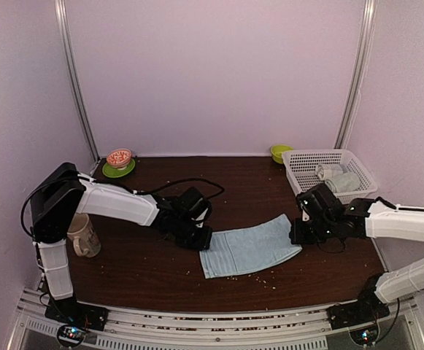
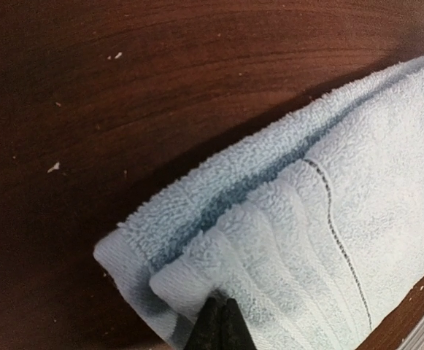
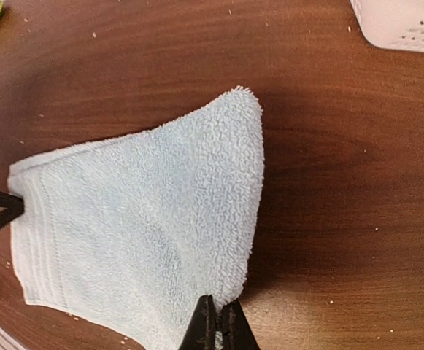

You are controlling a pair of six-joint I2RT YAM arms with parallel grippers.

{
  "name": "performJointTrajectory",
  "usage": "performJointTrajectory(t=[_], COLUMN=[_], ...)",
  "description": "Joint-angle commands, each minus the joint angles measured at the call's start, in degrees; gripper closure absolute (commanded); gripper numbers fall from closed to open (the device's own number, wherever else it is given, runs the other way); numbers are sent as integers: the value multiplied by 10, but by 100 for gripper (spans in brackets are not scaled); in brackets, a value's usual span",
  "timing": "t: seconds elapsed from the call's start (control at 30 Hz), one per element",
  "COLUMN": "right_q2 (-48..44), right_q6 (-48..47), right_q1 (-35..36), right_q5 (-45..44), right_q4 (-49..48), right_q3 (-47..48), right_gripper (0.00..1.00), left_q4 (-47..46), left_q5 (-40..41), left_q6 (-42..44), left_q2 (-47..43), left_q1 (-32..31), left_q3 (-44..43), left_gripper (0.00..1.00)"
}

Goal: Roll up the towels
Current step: Adjust the towel at the center of the board, then roll the towel at the center of the board.

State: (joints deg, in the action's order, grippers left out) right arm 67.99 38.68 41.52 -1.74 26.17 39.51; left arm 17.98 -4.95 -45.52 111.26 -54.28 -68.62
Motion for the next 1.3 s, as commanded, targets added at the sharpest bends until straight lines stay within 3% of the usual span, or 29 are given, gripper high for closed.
performJointTrajectory(t=[0.0, 0.1, 0.37, 0.5, 0.87, 1.27], right_q2=[45, 76, 93, 98, 89, 84], right_q6=[-14, -5, -12, -22, -41, -88], right_q1=[5, 6, 6, 6, 6, 34], right_q5=[-45, -59, -61, -62, -52, -38], right_q4=[29, 23, 7, 8, 4, 17], right_q3=[10, 9, 13, 15, 20, 63], right_gripper=[100, 100, 100, 100, 100, 100], left_q4=[35, 56, 99, 86, 66, 40], left_q5=[-3, 3, -27, -55, -79, -84], left_q6=[-13, -1, 36, 44, 44, 13], left_q2=[-19, -38, -63, -59, 38, 74], left_q1=[-2, -1, -2, -2, 0, 4], left_q3=[15, 3, -54, -74, -104, -77], left_gripper=[100, 100, 83, 82, 100, 100])
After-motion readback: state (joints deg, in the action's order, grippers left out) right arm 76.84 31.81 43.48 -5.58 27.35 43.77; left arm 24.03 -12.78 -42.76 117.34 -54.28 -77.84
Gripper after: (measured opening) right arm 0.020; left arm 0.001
